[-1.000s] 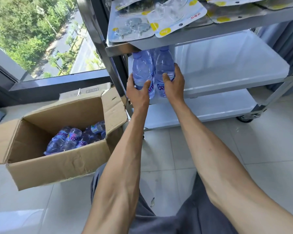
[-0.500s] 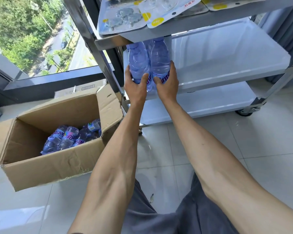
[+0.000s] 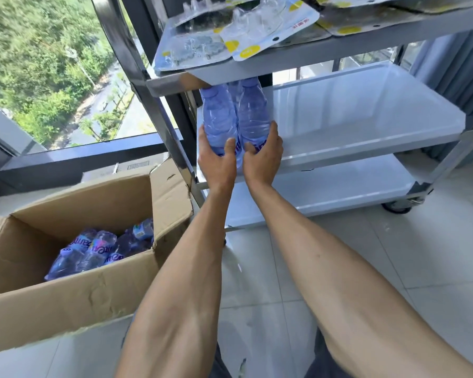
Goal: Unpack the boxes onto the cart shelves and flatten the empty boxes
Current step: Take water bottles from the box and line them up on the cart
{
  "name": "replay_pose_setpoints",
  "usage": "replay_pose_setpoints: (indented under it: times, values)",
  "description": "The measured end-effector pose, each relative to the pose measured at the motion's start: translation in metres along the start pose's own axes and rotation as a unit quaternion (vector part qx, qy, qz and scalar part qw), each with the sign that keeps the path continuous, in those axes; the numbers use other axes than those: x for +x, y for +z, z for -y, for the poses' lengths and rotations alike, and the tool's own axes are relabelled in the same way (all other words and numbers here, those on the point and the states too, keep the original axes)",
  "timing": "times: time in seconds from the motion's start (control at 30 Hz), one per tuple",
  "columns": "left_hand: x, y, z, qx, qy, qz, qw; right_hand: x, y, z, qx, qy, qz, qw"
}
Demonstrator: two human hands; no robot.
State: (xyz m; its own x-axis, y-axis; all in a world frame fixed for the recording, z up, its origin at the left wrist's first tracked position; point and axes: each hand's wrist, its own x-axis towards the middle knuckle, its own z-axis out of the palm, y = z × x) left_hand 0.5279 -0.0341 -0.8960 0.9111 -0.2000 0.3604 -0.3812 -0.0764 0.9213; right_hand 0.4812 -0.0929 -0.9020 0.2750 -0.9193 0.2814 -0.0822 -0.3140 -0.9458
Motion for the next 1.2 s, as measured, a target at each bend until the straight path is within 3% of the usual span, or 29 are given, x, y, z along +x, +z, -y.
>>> replay_pose_setpoints:
  times: [0.27, 0.77, 0.93, 1.07, 1.2]
  values:
    - [0.003, -0.003, 0.007, 0.007, 0.011, 0.031, 0.999, 0.012, 0.002, -0.007, -0.038, 0.001, 0.047, 0.998]
    - [0.014, 0.002, 0.014, -0.002, 0.002, 0.05, 0.999, 0.017, 0.003, -0.019, -0.034, -0.004, 0.063, 0.997]
    - [-0.001, -0.011, 0.014, 0.083, -0.039, 0.117, 0.989, -0.001, -0.01, -0.019, -0.062, -0.005, 0.068, 0.996]
    - [-0.021, -0.032, 0.004, 0.114, -0.062, 0.001, 0.991, -0.05, -0.017, -0.018, -0.046, -0.017, -0.012, 0.999]
    - [-0.033, -0.068, -0.005, 0.192, -0.03, -0.009, 0.981, -0.102, -0.014, -0.011, -0.068, 0.022, 0.015, 0.997]
